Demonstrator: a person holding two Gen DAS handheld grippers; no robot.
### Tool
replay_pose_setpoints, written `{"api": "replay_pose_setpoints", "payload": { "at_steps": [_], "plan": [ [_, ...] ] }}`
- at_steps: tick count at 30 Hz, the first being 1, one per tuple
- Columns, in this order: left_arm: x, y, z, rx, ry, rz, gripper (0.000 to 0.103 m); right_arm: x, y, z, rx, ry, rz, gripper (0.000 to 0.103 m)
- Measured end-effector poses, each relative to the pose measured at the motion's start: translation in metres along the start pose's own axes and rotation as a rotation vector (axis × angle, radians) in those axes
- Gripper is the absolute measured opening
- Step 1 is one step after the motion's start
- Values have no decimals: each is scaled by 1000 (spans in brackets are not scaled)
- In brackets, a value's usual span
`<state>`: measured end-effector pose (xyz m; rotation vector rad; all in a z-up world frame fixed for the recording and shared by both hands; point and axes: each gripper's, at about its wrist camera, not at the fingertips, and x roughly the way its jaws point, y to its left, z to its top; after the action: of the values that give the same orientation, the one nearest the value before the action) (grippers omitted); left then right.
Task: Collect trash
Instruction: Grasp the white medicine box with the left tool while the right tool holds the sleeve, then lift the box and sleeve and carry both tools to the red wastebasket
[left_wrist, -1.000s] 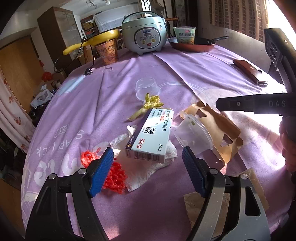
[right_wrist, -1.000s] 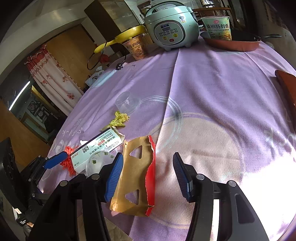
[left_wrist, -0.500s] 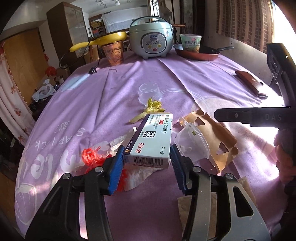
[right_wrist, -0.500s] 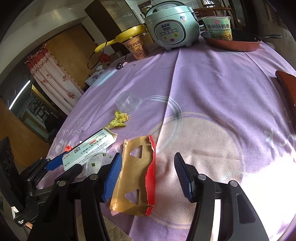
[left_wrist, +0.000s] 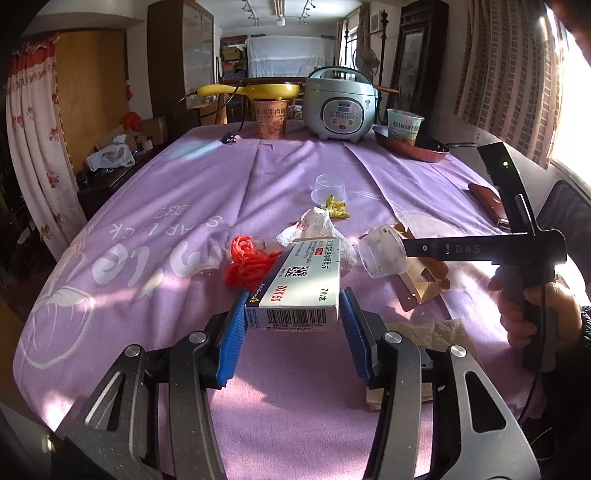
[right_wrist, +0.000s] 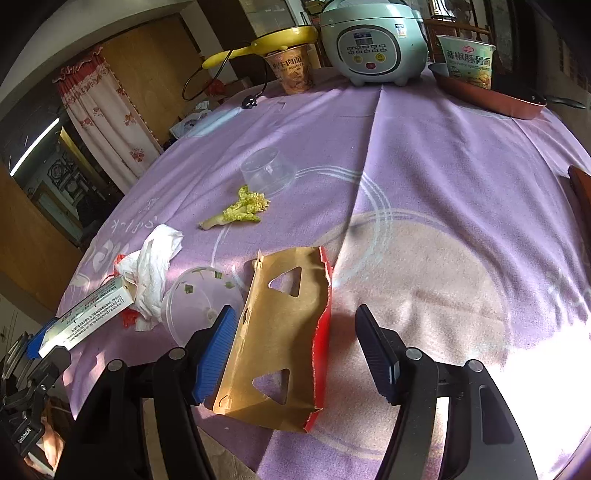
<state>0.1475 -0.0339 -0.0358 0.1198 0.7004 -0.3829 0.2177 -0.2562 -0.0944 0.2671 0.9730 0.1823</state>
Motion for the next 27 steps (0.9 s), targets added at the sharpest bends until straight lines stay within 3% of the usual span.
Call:
{"api": "replay_pose_setpoints", "payload": {
  "at_steps": [11, 20, 27],
  "plan": [
    [-15, 0, -5, -11, -28, -36, 50, 21, 43, -1, -246, 41, -190, 73],
    [-7, -2, -29, 13, 45, -24, 51, 12, 31, -6, -249, 33, -196, 65],
    [20, -11, -37, 7, 126, -31, 59, 11, 33, -7, -259, 29, -185, 58]
  ]
}}
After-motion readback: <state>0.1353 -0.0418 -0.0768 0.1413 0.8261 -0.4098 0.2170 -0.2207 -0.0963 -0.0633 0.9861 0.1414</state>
